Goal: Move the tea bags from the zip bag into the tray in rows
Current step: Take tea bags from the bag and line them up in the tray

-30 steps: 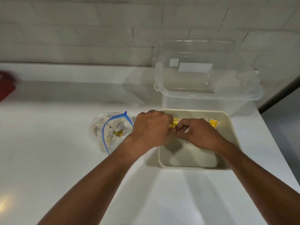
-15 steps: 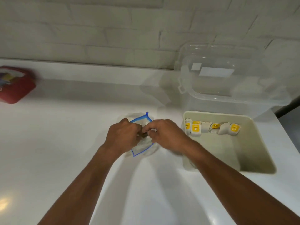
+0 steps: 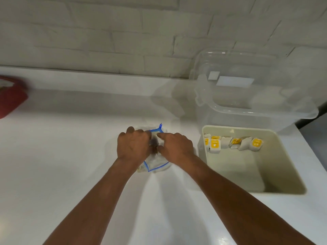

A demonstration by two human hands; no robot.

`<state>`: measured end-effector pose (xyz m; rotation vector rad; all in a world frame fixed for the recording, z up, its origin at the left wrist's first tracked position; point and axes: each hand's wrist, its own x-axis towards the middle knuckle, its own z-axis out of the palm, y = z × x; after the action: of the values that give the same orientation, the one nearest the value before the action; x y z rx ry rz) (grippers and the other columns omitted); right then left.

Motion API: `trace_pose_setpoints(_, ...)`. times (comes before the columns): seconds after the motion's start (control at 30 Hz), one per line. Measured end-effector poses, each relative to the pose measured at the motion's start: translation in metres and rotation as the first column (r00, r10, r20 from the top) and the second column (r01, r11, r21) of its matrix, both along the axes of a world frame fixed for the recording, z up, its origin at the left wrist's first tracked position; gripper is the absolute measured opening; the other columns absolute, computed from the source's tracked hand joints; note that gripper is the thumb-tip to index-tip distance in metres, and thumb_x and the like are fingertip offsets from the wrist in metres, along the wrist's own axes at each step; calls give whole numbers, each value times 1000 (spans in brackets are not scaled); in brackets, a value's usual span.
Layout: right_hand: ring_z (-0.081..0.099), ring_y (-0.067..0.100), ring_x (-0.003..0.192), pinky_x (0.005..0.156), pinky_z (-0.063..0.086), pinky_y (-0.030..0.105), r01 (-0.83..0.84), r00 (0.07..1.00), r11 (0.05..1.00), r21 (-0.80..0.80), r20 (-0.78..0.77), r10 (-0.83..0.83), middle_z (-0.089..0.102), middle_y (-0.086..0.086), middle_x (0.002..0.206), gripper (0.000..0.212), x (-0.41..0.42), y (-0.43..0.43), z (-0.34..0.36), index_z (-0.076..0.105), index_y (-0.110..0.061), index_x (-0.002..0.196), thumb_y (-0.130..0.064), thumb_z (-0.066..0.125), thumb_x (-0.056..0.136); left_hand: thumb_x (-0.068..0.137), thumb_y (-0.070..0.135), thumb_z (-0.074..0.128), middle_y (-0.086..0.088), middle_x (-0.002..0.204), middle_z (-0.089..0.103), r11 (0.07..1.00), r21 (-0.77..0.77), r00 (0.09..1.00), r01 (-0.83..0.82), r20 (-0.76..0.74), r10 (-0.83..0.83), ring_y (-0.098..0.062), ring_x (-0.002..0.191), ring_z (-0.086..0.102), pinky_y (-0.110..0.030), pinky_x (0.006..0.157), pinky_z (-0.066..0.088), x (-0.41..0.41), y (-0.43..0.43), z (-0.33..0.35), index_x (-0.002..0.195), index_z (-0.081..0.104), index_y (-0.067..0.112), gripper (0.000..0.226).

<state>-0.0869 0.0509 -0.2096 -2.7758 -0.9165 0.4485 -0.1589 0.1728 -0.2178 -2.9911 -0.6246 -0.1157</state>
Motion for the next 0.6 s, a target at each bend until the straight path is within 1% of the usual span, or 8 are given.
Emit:
trace_pose_setpoints(0.07,59,27,113,87,46,35,18,1000,1000,-1,-15,-18,64,1,124,50,1,4,-3,45,-43,141,-42,55,92,84,48,61,7,74,64,999,-4,999,36,4,-36,-18,76,50,-28,59,29,3,2,-1,84,71,27,23)
trace_pose_setpoints(0.13,60,27,112,85,46,34,29,999,999,15,-20,-29,65,0,122,47,1,4,-3,49,-43,137,-43,56,91,76,42,69,7,61,59,997,-31,997,69,49,-67,-18,65,41,-26,54,27,6,7,-6,69,72,26,18)
trace_pose_setpoints(0.2,61,27,108,82,46,34,38,999,998,43,-2,-38,66,1,118,45,1,4,-1,50,-41,135,-42,56,91,73,39,68,7,57,55,994,-35,989,108,108,-103,-18,62,36,-24,51,26,7,13,-11,63,71,25,18)
trace_pose_setpoints(0.3,63,28,99,72,42,33,18,996,990,141,82,-29,67,-1,109,44,-2,1,3,47,-40,134,-39,56,91,77,34,61,8,71,62,966,-36,958,257,141,-249,-23,71,46,-29,58,29,8,16,-3,80,69,28,11)
trace_pose_setpoints(0.37,63,28,96,69,41,32,11,994,975,222,104,-35,66,-4,106,36,0,-3,7,52,-40,125,-39,57,89,87,34,55,10,82,67,949,-113,953,295,101,-285,-23,83,50,-31,65,29,10,15,12,94,64,32,12)
trace_pose_setpoints(0.43,62,27,95,71,42,32,68,996,961,267,35,-80,69,-6,101,29,7,-8,14,59,-38,116,-44,58,88,95,41,50,12,88,68,938,-211,961,275,75,-265,-21,91,54,-33,71,33,15,15,28,102,63,35,16)
trace_pose_setpoints(0.5,62,26,95,73,46,32,146,989,947,288,-64,-133,71,-5,94,25,13,-14,19,66,-34,109,-46,60,88,97,44,47,14,91,69,920,-285,963,268,75,-258,-19,93,58,-34,77,41,19,15,40,104,66,39,20)
trace_pose_setpoints(0.6,64,23,88,75,51,34,235,966,900,367,-189,-175,71,-5,84,22,17,-21,23,70,-30,99,-47,63,86,95,35,51,18,96,71,883,-394,966,257,107,-234,-15,92,59,-34,79,48,23,17,52,108,67,42,22)
